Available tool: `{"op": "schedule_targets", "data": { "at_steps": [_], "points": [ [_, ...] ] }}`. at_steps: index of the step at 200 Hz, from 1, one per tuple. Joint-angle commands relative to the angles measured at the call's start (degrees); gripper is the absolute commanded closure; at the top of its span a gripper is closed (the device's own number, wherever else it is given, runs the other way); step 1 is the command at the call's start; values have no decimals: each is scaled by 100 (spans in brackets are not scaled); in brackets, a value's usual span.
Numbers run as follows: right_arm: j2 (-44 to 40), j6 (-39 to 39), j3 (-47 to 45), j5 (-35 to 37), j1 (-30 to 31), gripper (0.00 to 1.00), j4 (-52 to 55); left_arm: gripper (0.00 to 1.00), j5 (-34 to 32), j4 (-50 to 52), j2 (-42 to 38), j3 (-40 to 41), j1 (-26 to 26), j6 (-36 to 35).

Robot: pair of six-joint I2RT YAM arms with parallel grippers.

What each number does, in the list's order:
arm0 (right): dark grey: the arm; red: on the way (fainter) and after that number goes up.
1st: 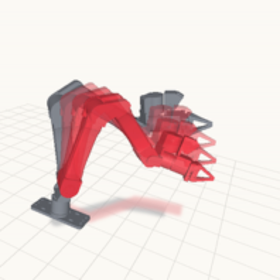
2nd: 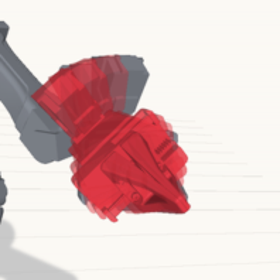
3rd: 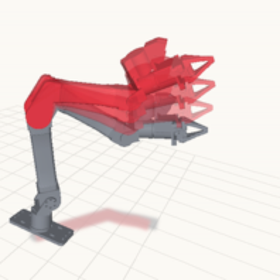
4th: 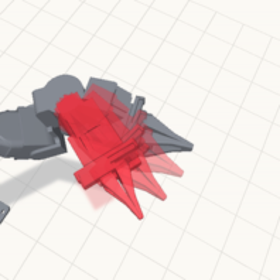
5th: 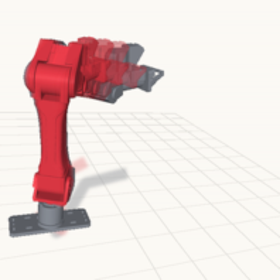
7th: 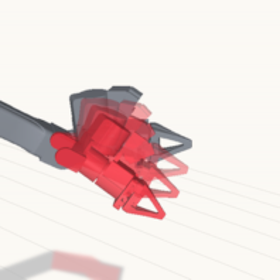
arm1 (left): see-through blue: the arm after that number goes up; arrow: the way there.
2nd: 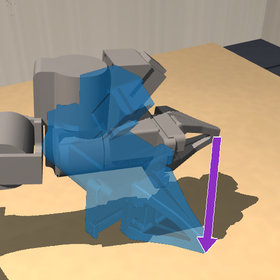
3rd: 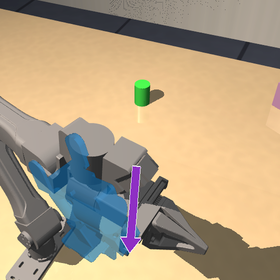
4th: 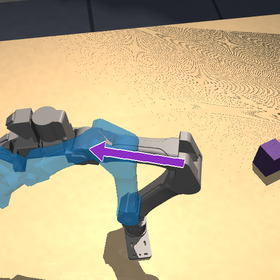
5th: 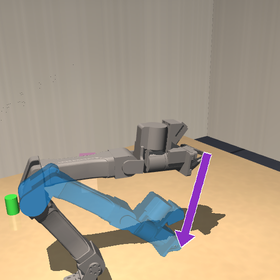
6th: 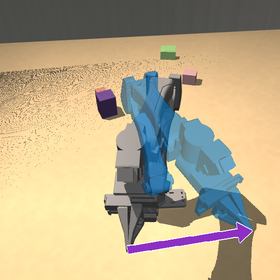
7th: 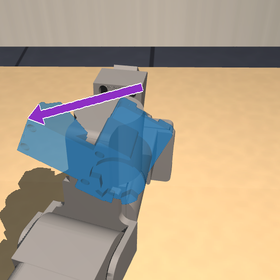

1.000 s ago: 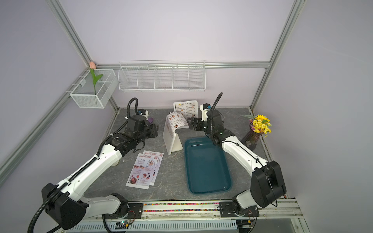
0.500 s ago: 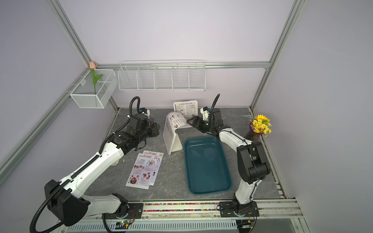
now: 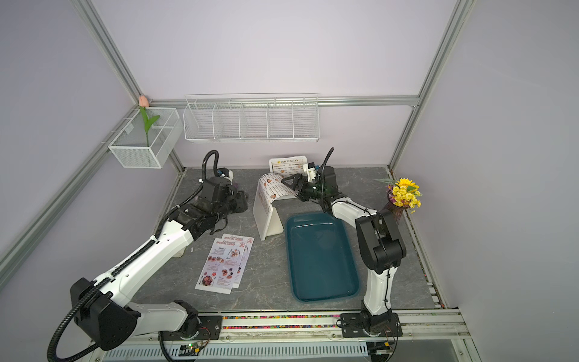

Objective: Replace the menus in the menu holders
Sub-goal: Insert the menu into the menu holder.

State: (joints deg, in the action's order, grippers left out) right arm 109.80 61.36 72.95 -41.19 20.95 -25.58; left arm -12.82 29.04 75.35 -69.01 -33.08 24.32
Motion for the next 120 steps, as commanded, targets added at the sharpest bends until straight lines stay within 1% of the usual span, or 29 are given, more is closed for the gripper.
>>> {"op": "schedule_targets", "data": {
  "at_steps": [1,43,79,120],
  "points": [
    [15,304,89,-136,32,20,-433,44,-128,59,15,-174,-30,-41],
    [-197,249,9,-12,19,23,-496,44,-129,41,14,-156,-23,-26],
    [-356,168,9,19,24,28,-541,44,-134,49,-19,-150,-26,-32],
    [-627,-80,-9,117,18,31,-281,44,-142,58,-55,-158,-26,-33]
  ]
}}
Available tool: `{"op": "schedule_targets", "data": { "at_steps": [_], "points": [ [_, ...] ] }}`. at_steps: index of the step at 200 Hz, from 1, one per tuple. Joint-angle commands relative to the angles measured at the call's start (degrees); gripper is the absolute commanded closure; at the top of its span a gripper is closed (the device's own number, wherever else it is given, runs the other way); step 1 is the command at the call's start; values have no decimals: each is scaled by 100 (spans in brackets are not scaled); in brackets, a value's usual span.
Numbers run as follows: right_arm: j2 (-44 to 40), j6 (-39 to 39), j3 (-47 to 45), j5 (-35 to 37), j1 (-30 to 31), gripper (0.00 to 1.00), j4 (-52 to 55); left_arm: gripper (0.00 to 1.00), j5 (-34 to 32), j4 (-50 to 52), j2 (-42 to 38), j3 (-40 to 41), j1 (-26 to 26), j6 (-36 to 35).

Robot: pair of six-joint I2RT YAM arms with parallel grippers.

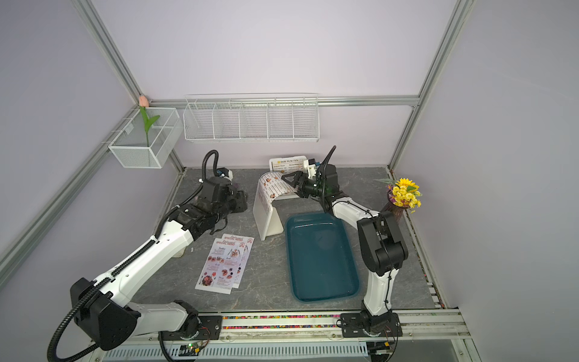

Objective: Replace the menus in the menu holders
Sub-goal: Insert the menu into the menu holder.

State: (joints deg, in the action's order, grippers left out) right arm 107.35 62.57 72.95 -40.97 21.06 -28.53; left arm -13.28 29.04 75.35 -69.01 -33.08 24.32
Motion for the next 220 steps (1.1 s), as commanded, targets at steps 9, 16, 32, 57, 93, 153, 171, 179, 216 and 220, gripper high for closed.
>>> {"op": "schedule_targets", "data": {
  "at_steps": [9,16,32,57,93,153,171,179,216,220],
  "points": [
    [-431,-244,-9,113,5,32,62,44,-89,58,-52,-164,-23,-35],
    [-464,-280,4,122,1,32,99,44,-84,58,-56,-173,-23,-34],
    [-521,-351,39,141,0,34,193,44,-83,58,-75,-173,-30,-29],
    [-540,-402,144,143,2,40,288,44,-93,71,-91,-180,-32,-32],
    [-548,-674,431,153,2,47,758,44,-96,67,-122,-204,-41,-32],
    [-683,-1334,738,471,31,69,1788,44,-96,68,-126,-222,-41,-45],
    [-757,-1457,732,548,65,75,1944,44,-91,58,-135,-193,-42,-41],
    [-797,-1509,720,587,75,77,1983,44,-87,50,-132,-178,-46,-38],
    [-950,-1623,664,700,113,84,2044,44,-84,44,-161,-165,-41,-30],
    [-965,-1632,668,708,118,84,2066,44,-87,44,-161,-165,-45,-28]
  ]
}}
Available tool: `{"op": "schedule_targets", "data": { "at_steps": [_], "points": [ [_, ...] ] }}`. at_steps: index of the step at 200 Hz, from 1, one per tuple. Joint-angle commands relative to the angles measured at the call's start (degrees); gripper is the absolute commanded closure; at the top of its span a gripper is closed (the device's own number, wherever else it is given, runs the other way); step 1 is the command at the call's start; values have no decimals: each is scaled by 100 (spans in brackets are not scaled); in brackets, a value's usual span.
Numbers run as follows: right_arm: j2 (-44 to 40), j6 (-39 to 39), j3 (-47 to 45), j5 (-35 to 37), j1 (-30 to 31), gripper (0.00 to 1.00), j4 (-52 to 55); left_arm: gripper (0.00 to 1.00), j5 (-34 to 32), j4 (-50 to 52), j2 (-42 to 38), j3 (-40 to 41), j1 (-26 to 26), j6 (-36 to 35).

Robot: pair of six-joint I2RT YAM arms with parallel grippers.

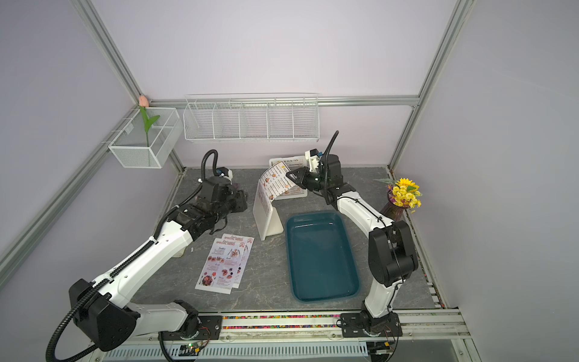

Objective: Replace the menus in the menu holders
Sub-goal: Insert the menu into the menu holder.

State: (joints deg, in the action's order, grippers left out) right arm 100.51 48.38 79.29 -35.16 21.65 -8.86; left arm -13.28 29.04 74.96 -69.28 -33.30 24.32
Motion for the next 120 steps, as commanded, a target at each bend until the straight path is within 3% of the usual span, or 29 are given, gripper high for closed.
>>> {"op": "schedule_targets", "data": {
  "at_steps": [1,120],
  "points": [
    [-288,-223,34,129,63,84,97,44,-87,42,-122,-139,-21,-30],
    [-504,-1104,297,621,533,88,1115,44,-109,57,-229,-60,-28,-1]
  ]
}}
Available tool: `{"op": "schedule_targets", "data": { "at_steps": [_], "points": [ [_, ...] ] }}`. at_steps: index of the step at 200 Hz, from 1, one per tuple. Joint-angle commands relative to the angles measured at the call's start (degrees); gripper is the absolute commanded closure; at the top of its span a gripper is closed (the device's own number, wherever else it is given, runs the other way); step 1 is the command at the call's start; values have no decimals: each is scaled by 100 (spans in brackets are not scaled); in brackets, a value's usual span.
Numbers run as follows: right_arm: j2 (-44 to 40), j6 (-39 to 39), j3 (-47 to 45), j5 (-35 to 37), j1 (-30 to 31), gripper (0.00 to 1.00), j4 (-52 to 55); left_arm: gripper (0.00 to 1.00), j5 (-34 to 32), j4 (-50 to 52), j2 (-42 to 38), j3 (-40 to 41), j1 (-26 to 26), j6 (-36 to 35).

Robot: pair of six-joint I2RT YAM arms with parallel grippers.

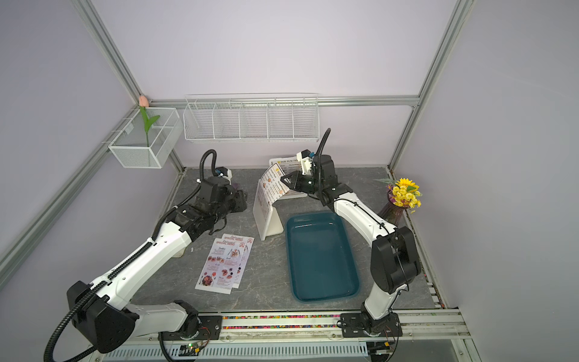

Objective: Replace the menus in the menu holders
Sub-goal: Insert the menu into the menu holder.

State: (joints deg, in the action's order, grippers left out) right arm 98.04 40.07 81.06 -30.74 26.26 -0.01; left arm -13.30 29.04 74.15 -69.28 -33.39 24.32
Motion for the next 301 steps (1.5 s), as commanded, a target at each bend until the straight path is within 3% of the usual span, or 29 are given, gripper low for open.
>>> {"op": "schedule_targets", "data": {
  "at_steps": [1,191,233,272,301],
  "points": [
    [-258,-277,116,186,72,88,239,44,-105,58,-147,-55,-23,-4],
    [-32,-621,33,484,803,84,544,44,-129,40,-212,19,-37,14],
    [50,-840,236,491,852,77,845,44,-108,42,-224,39,-37,21],
    [-26,-1136,624,597,748,62,1266,44,-118,49,-252,37,-41,8],
    [44,-1289,956,493,598,60,1546,44,-142,58,-281,55,-48,12]
  ]
}}
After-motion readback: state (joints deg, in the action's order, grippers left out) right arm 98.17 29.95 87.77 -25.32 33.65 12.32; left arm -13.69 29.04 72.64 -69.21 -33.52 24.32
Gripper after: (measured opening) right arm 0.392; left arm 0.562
